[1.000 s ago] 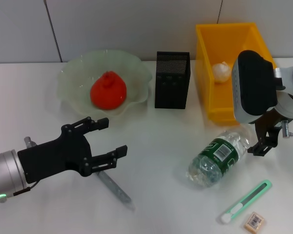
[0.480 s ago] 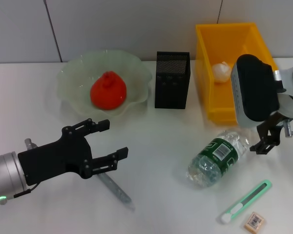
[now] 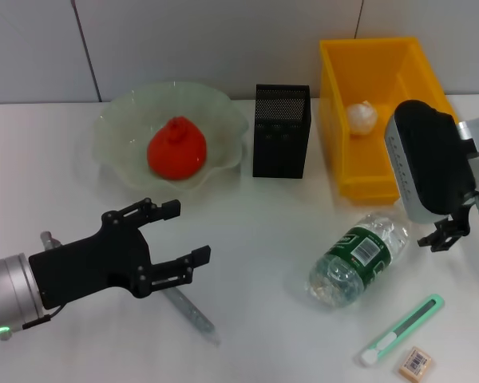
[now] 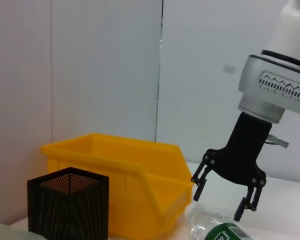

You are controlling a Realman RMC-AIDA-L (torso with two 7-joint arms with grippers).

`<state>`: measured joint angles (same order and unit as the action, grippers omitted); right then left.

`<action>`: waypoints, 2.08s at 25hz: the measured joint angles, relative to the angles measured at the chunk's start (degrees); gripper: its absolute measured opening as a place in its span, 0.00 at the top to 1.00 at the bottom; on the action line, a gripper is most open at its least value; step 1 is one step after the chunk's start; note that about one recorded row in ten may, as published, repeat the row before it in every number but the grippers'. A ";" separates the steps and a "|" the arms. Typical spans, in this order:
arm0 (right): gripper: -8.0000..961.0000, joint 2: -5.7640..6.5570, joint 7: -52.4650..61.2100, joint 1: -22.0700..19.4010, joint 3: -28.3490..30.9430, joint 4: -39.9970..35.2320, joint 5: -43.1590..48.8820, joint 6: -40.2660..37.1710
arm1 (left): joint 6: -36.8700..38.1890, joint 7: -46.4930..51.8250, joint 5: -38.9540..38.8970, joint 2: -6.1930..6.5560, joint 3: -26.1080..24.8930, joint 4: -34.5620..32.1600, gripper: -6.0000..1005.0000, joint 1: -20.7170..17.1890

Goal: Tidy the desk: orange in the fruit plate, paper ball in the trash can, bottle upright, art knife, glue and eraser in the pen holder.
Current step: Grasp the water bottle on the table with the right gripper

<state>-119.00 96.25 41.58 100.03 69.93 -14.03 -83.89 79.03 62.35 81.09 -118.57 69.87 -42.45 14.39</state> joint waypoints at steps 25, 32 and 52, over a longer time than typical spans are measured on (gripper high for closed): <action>0.19 0.03 -9.54 -1.29 0.50 3.75 -1.42 0.23 | 1.54 -0.54 -2.27 -0.08 0.15 1.17 0.18 -1.02; 0.19 0.00 -10.81 -1.27 0.32 3.59 -2.56 -0.23 | 1.53 -0.56 -2.34 -0.08 0.10 1.49 0.18 -0.71; 0.19 -0.26 -11.11 -3.34 -1.15 1.28 -4.64 -1.78 | 1.56 -0.56 -2.97 -0.17 0.32 1.67 0.18 -1.11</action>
<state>-119.26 85.15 38.24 98.87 71.21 -18.66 -85.67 80.59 61.78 78.12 -118.74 70.19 -40.78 13.28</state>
